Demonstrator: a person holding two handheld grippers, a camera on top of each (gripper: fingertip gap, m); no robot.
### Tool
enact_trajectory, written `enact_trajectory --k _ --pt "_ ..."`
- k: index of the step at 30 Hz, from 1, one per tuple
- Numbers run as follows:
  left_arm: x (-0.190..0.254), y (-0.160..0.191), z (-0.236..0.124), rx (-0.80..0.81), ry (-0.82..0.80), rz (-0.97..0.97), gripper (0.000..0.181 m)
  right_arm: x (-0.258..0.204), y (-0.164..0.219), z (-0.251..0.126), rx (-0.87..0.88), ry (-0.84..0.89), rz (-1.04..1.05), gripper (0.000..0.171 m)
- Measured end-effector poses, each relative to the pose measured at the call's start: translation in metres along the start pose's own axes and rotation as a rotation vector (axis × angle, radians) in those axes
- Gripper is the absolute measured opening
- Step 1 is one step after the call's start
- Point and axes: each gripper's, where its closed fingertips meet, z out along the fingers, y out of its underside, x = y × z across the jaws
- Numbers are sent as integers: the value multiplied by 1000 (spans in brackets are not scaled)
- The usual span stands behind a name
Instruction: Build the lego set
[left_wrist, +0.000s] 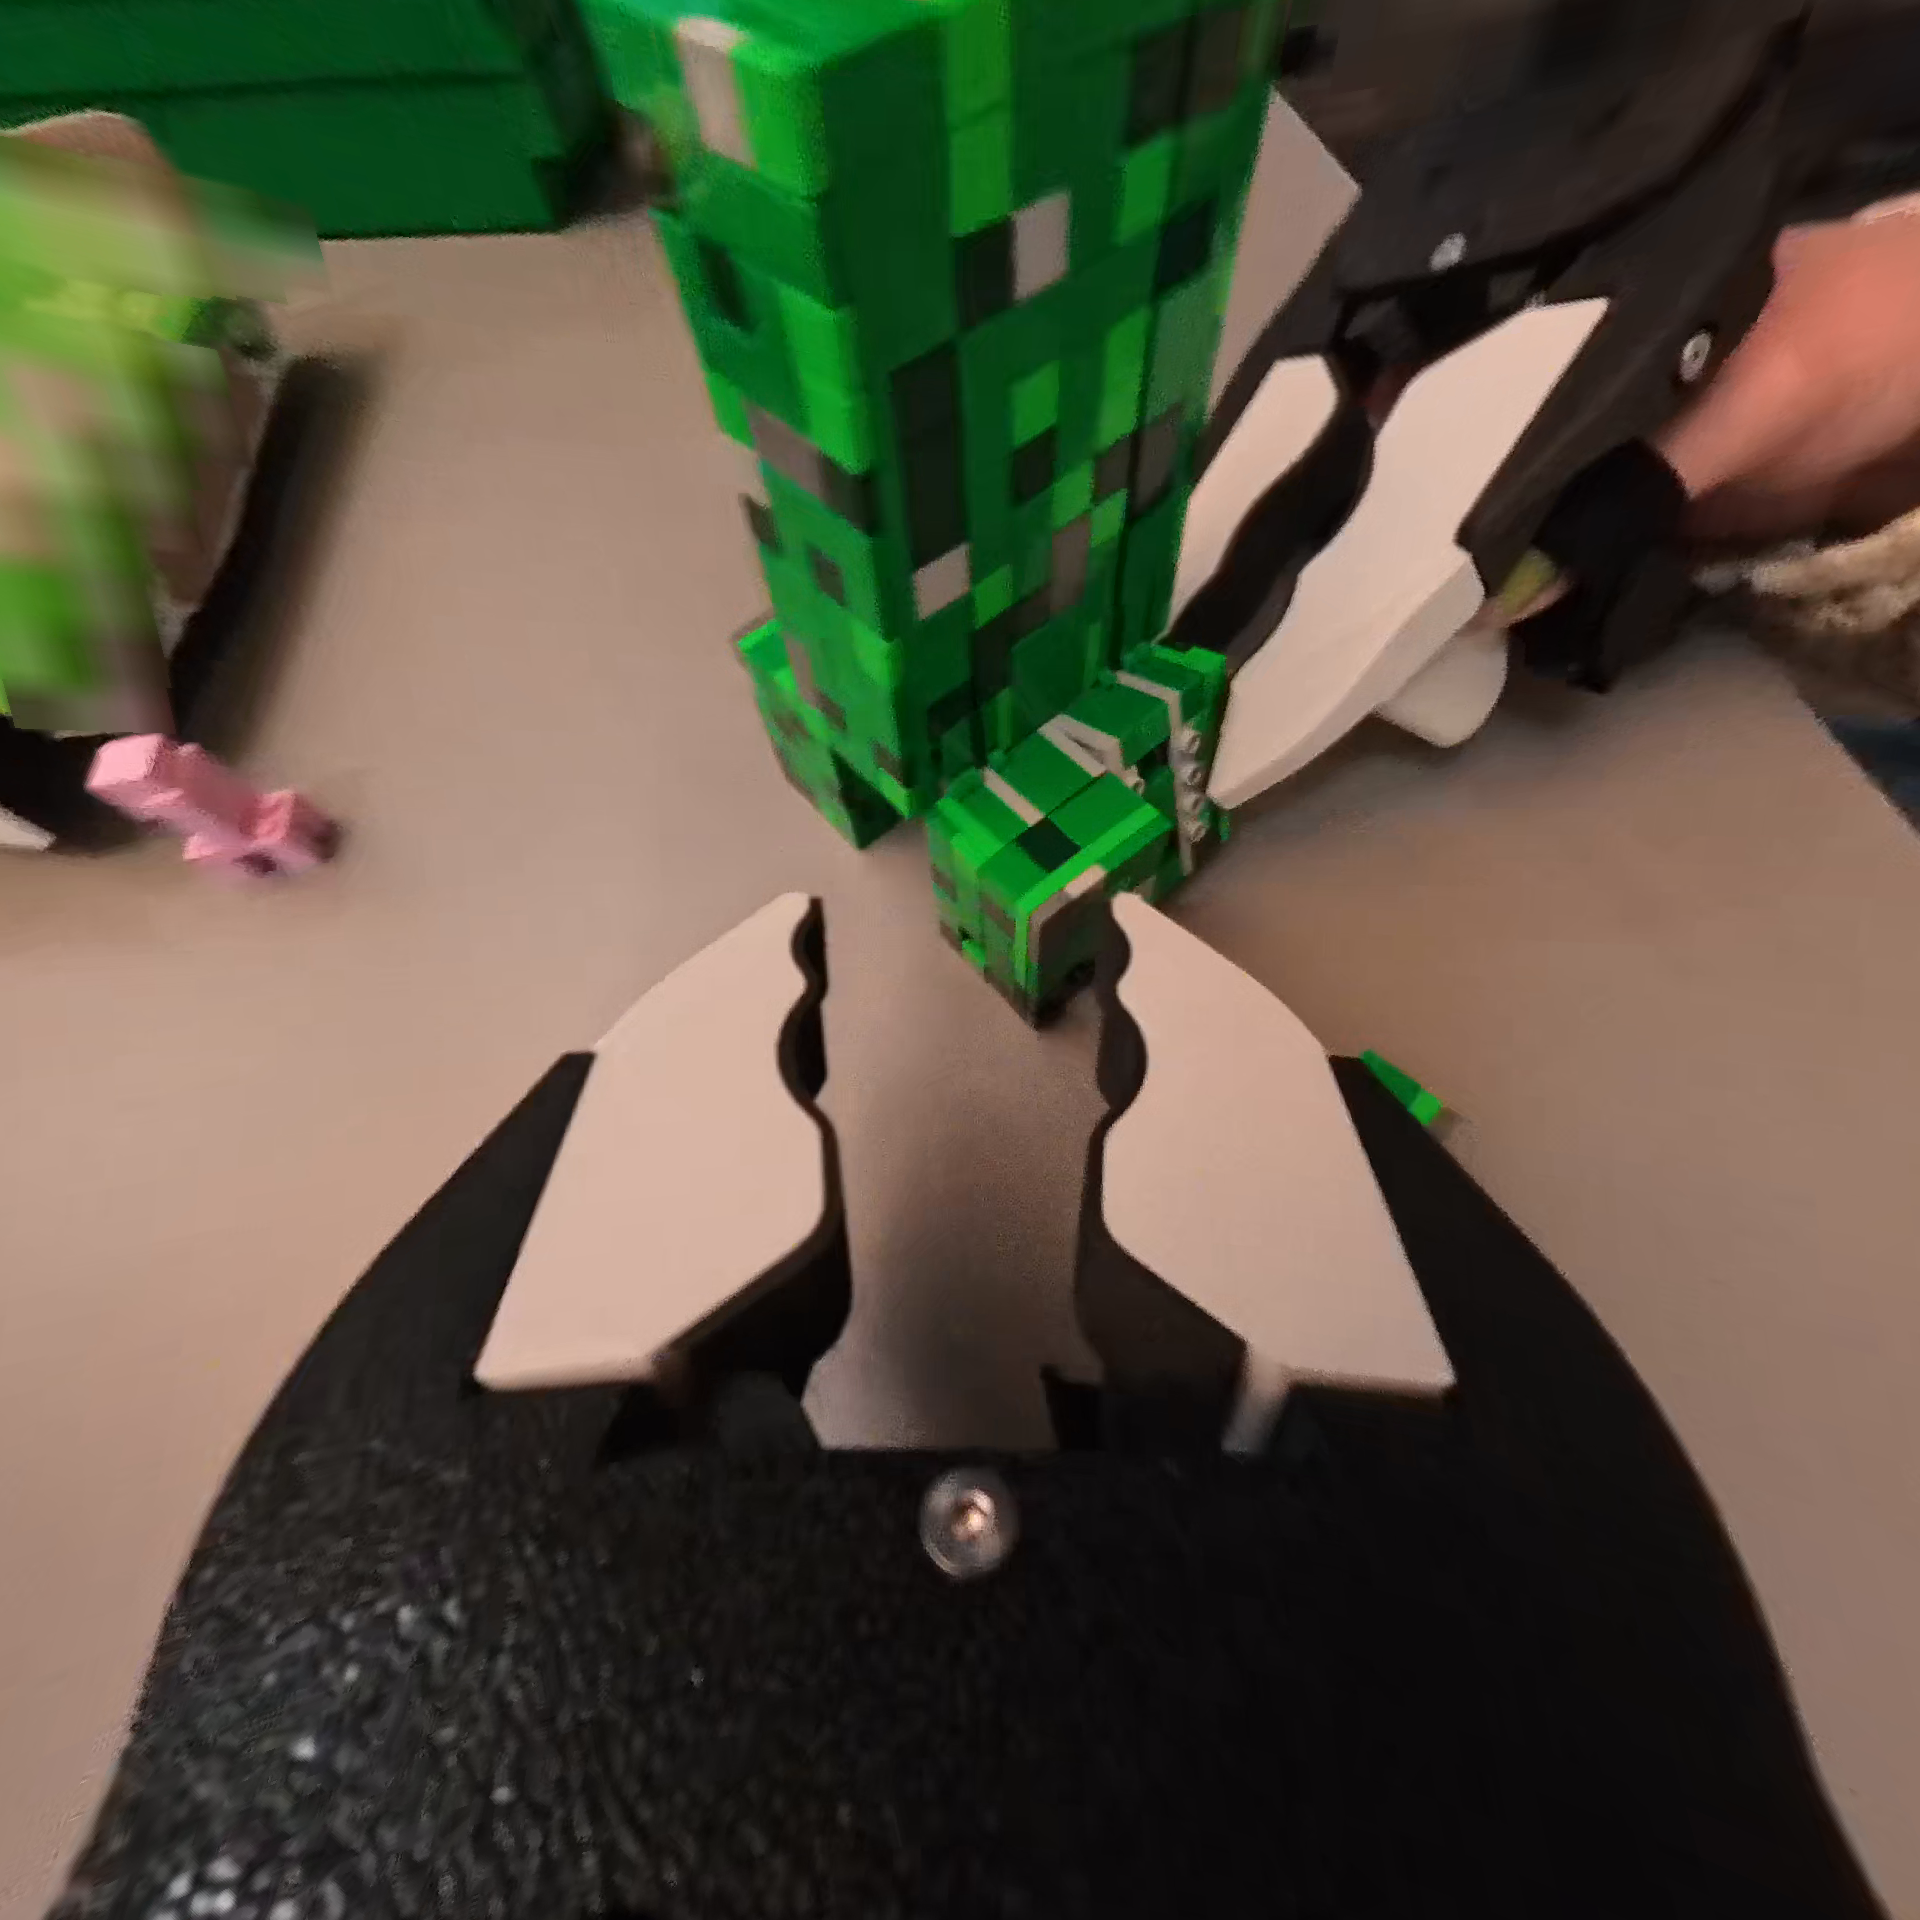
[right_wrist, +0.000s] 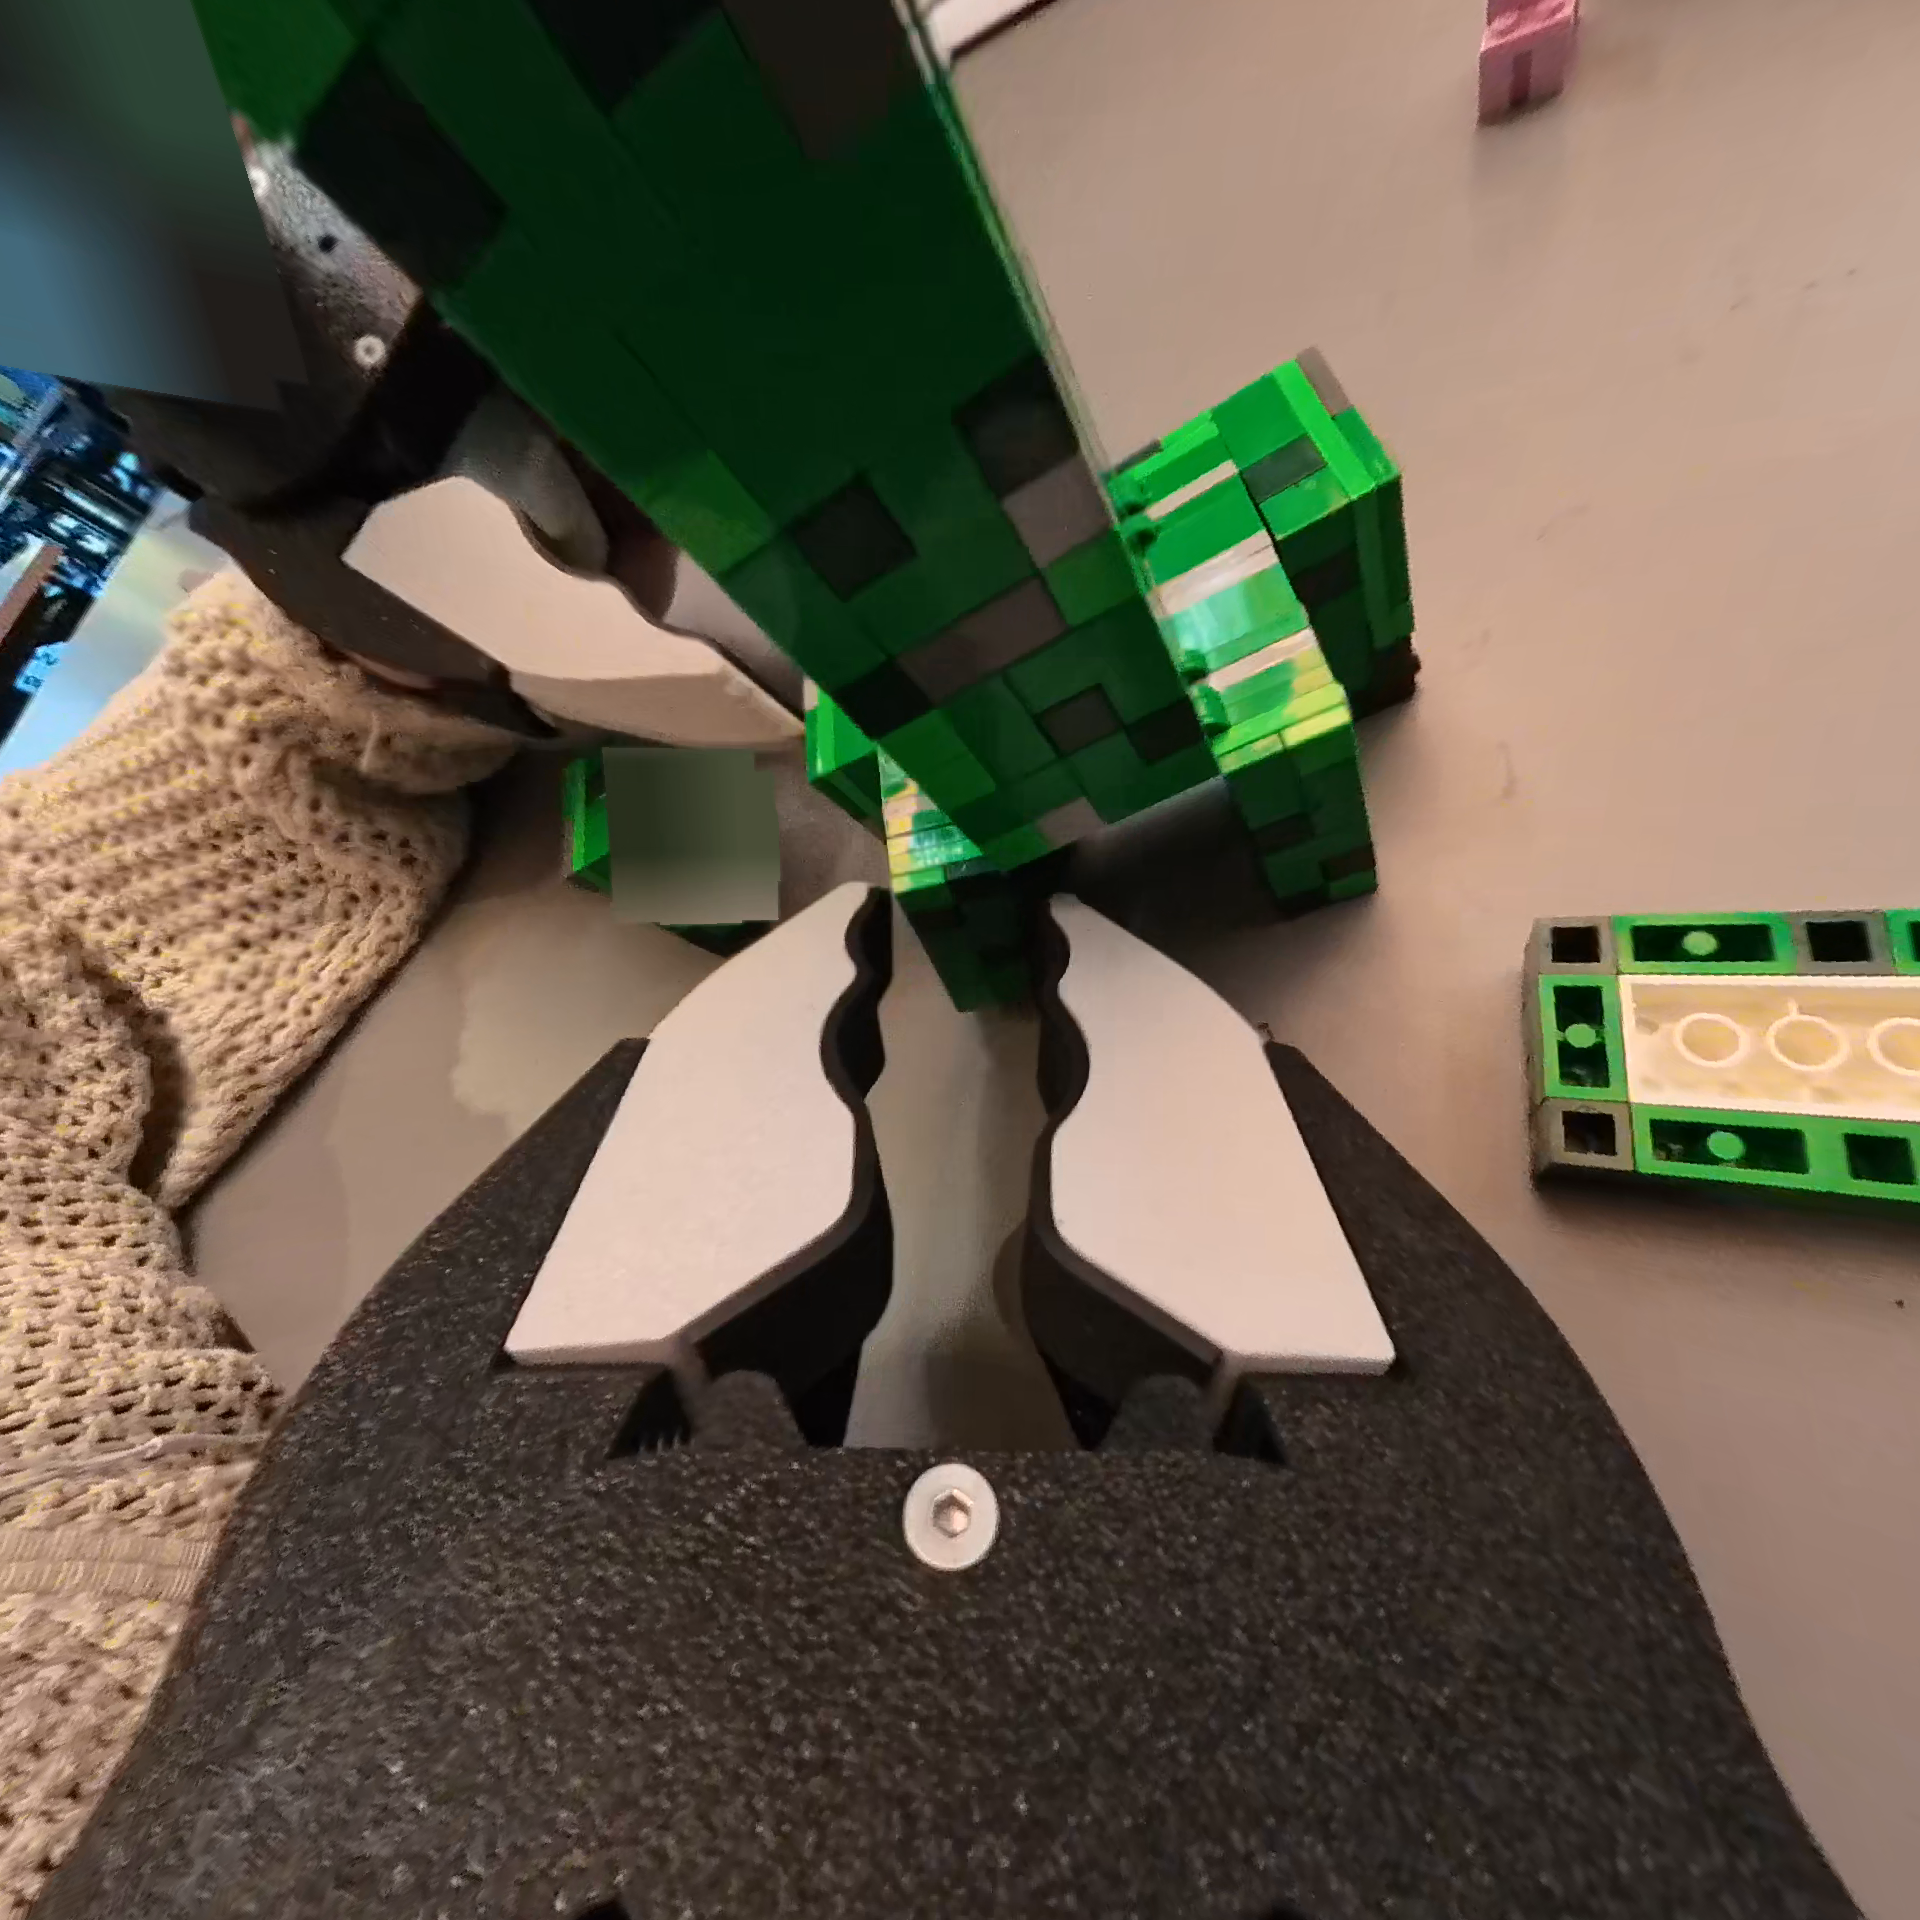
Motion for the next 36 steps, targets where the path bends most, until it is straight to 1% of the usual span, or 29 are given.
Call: enact_trajectory --k 5,7,9,11,13,16,19,22,24,26,28,30,32,33,35,36 --pt "9 3 -34 81 -103 -137 66 -3 1 -2 2 -12 -24 34" --pt "22 7 -42 85 -134 -159 71 -5 4 -3 -9 -4 -54 34" --pt "35 12 -46 61 -163 -140 75 -3 7 -5 -10 45 -102 34" --pt "46 14 -47 54 -190 -116 74 1 9 -9 -18 109 -164 35" --pt "54 16 -46 43 -204 -104 74 6 12 -12 -29 183 -228 40" --pt "58 19 -44 35 -209 -116 71 3 15 -14 -30 204 -287 41" --pt "56 23 -42 14 -217 -150 71 5 12 -11 -31 221 -304 39" --pt "53 28 -40 -23 -228 -184 63 7 7 -5 -33 222 -296 34" --pt "54 33 -40 -47 -241 -190 61 9 4 -2 -30 233 -292 28" --pt "56 35 -40 -60 -254 -191 61 9 3 0 -31 240 -309 26" --pt "58 37 -39 -74 -262 -184 61 10 2 0 -24 281 -349 20" --pt "59 38 -39 -84 -272 -171 62 12 1 -1 -18 342 -404 21" --pt "61 38 -38 -84 -270 -169 62 12 2 -1 -26 371 -442 23" --pt "61 38 -37 -85 -269 -172 63 10 4 -1 -37 370 -455 27" --pt "62 39 -37 -85 -268 -176 63 7 9 -6 -41 353 -467 41" --pt "62 38 -38 -84 -269 -177 63 8 8 -11 -17 357 -474 48"
